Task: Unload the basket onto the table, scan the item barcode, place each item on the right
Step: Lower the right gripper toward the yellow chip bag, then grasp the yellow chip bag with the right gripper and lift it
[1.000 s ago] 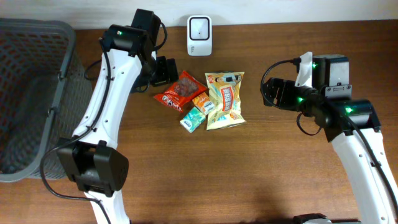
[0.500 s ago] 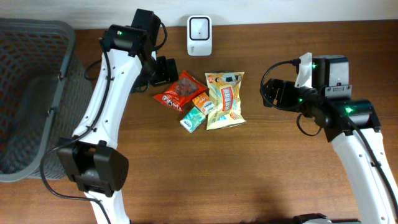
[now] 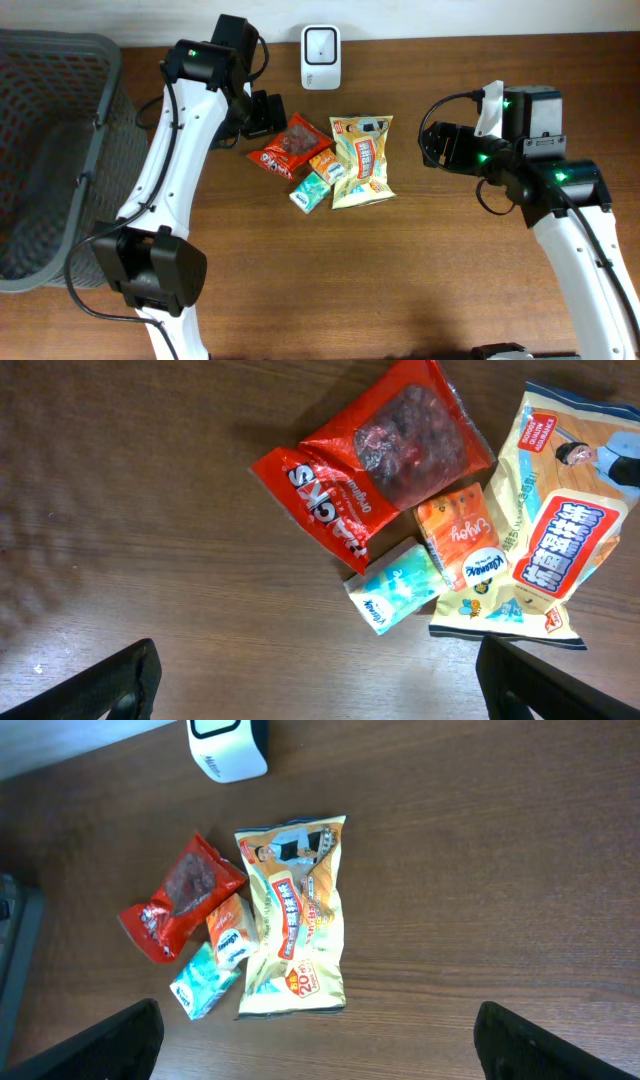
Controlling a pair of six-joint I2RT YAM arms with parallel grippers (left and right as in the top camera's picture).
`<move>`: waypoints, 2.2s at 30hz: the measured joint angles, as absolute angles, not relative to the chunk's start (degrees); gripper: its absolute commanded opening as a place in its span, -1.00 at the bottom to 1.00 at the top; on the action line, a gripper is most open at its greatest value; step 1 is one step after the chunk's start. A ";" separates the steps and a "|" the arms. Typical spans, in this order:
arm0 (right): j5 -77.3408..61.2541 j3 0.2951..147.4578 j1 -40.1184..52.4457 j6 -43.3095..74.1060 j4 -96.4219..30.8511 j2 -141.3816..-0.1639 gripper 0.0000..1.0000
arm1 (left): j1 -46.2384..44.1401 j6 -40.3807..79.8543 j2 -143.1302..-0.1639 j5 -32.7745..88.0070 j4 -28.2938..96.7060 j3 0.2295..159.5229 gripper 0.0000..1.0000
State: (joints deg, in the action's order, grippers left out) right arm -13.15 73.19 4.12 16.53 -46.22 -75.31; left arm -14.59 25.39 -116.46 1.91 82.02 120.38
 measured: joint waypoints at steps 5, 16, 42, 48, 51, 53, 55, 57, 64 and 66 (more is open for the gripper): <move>-13.15 73.19 4.12 16.71 -44.91 -77.28 0.97 | -14.59 25.39 -116.46 1.91 82.00 120.38 0.98; -14.33 73.23 4.12 19.49 -36.95 -88.33 0.80 | -14.59 25.39 -116.46 1.91 81.97 120.38 0.98; -17.61 73.97 14.44 20.95 -20.75 -116.62 -0.92 | -14.59 25.39 -116.46 1.89 81.89 120.38 0.98; -5.78 80.90 8.29 21.19 -44.80 -110.98 -0.92 | -14.59 25.39 -116.46 1.89 81.89 120.38 0.98; 14.17 89.76 7.75 24.82 -59.86 -107.35 -0.92 | -14.59 25.39 -116.46 1.91 81.89 120.38 0.98; 26.50 91.57 7.97 30.28 -65.65 -106.63 -0.92 | -14.59 25.39 -116.46 1.89 81.87 120.38 0.98; 36.73 91.13 7.97 34.89 -67.16 -106.96 -0.92 | -14.59 25.39 -116.46 1.89 81.87 120.38 0.98; 42.87 89.76 7.97 37.26 -66.11 -108.12 -0.92 | -14.59 25.39 -116.46 1.89 81.87 120.38 0.98; 47.37 88.97 17.17 38.98 -62.67 -119.85 -0.30 | -14.59 25.39 -116.46 1.89 81.89 120.38 0.98; 47.33 88.95 22.06 39.09 -61.58 -121.82 0.14 | -14.59 25.39 -116.46 1.89 81.87 120.38 0.98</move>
